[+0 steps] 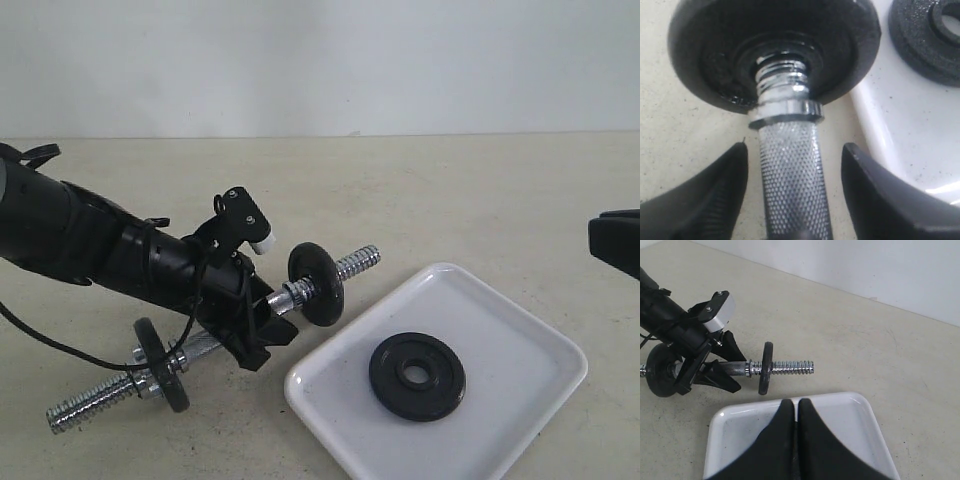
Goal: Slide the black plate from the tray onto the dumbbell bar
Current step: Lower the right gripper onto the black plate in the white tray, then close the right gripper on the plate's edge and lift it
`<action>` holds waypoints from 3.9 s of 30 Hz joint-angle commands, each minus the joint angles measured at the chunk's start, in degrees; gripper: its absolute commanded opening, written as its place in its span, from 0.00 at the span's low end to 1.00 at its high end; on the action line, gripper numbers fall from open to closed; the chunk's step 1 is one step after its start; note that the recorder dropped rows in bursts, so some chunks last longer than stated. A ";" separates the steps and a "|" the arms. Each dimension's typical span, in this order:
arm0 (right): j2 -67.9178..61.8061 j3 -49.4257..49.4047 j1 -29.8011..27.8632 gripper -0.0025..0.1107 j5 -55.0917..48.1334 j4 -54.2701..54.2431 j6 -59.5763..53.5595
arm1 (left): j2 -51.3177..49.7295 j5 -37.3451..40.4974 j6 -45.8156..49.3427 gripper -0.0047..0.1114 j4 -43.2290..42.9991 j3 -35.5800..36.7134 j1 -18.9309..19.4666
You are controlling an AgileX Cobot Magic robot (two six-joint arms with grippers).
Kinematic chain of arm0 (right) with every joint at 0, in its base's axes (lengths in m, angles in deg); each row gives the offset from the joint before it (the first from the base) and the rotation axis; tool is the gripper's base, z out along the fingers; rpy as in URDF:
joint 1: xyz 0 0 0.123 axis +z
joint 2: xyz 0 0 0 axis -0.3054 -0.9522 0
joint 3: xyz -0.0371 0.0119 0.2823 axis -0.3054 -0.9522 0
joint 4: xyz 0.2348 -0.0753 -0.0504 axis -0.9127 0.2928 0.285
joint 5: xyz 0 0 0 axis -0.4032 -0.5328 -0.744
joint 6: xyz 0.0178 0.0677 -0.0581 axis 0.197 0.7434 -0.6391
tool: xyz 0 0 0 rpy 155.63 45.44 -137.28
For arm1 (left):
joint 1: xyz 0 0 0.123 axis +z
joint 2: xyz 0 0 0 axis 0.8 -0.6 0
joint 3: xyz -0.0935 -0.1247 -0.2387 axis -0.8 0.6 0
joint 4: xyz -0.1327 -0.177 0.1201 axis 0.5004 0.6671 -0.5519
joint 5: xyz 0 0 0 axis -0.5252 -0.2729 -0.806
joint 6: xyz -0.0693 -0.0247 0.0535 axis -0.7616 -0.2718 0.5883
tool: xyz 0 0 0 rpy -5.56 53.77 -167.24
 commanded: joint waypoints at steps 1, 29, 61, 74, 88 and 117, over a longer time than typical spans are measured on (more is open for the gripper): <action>-0.14 0.34 0.06 0.02 0.02 -0.21 -0.39 | 1.28 1.07 -0.07 0.49 0.61 -0.35 -0.23; -22.53 0.34 0.06 0.02 6.20 -4.56 -4.37 | 0.45 0.77 -2.26 0.08 1.51 -0.83 -0.23; -66.29 11.88 11.40 0.94 20.44 -6.19 -0.56 | 2.65 -3.17 -2.26 0.08 1.53 -0.96 -0.12; -67.46 11.88 11.40 0.94 17.76 -5.68 -0.89 | 2.65 -3.56 -2.65 0.08 1.53 -0.96 -0.12; -69.31 18.09 11.28 0.89 5.30 19.71 23.26 | 2.65 -3.56 -2.93 0.08 1.53 -0.86 -0.12; -72.07 19.43 11.28 0.95 5.09 28.51 30.63 | 2.65 -4.03 -2.69 0.08 1.53 -0.86 -0.12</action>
